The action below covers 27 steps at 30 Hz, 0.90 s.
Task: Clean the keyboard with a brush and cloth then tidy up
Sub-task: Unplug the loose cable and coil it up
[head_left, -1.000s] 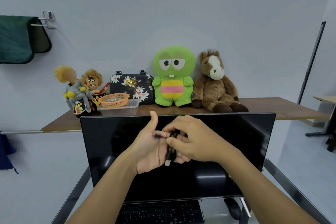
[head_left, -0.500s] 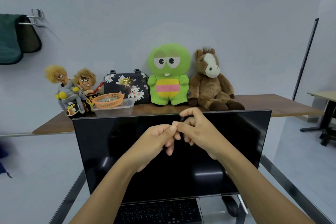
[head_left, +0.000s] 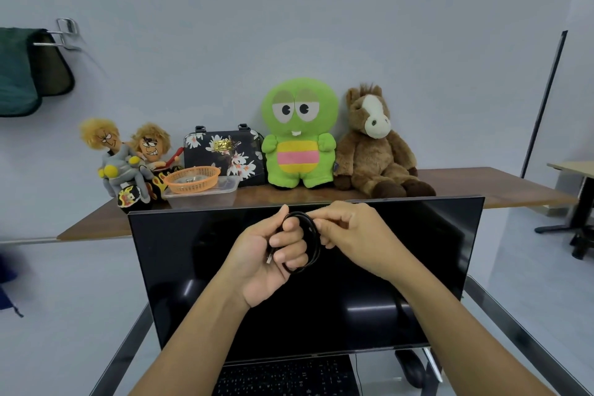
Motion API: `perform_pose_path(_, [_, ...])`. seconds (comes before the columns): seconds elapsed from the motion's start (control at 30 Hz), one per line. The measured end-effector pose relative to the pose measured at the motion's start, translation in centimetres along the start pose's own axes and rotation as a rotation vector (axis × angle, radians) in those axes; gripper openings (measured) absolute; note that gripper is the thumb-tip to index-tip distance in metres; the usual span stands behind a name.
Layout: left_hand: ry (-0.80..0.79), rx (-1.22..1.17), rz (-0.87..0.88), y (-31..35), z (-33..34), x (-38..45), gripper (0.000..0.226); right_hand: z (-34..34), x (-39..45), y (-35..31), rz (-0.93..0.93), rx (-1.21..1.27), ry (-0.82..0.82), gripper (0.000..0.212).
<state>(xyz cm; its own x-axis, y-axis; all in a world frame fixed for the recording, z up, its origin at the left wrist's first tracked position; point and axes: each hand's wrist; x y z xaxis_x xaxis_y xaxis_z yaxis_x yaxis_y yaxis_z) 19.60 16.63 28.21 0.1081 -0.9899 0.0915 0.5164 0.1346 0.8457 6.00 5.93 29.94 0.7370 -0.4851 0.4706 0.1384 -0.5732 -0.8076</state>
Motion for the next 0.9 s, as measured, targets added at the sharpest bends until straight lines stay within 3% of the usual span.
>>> perform_pose_path(0.1, [-0.031, -0.068, 0.008, -0.1, 0.2, 0.3, 0.038, 0.4, 0.1, 0.2, 0.054, 0.234, 0.092, 0.015])
perform_pose_path(0.23, [0.091, -0.046, 0.052, 0.0, 0.5, 0.8, 0.039, 0.2, -0.2, 0.5, 0.139, 0.354, -0.009, 0.021])
perform_pose_path(0.4, [0.34, 0.373, 0.168, -1.1, 0.7, 1.6, 0.038, 0.4, -0.3, 0.8, 0.202, 0.319, 0.021, 0.018])
perform_pose_path(0.5, [0.459, 0.601, 0.211, -2.0, 0.7, 2.0, 0.039, 0.6, -0.3, 0.8, 0.31, 0.344, 0.005, 0.029])
perform_pose_path(0.6, [0.522, 0.801, 0.318, -2.2, 0.4, 2.0, 0.021, 0.6, -0.4, 0.9, 0.453, 0.476, -0.021, 0.029])
perform_pose_path(0.73, [0.474, 1.032, 0.473, -2.2, 0.0, 2.0, 0.013, 0.5, -0.2, 1.7, 0.544, 0.601, 0.03, 0.029])
perform_pose_path(0.83, [0.335, 1.026, 0.437, -2.4, -0.1, 2.0, 0.015, 0.3, -0.3, 2.0, 0.515, 0.611, 0.069, 0.035])
perform_pose_path(0.9, [0.35, 1.051, 0.424, -2.5, -0.2, 2.2, 0.011, 0.4, -0.5, 2.5, 0.479, 0.604, 0.091, 0.034])
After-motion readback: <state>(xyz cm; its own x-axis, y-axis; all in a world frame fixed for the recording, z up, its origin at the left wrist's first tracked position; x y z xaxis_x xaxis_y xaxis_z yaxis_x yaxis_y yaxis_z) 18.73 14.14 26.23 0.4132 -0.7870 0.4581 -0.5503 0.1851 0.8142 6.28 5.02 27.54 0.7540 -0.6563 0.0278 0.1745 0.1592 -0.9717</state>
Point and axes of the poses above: each hand's wrist, its own x-axis towards the middle knuckle, its own z-axis out of the palm, y = z × x, and after that the axes turned 13 degrees about x, right-handed
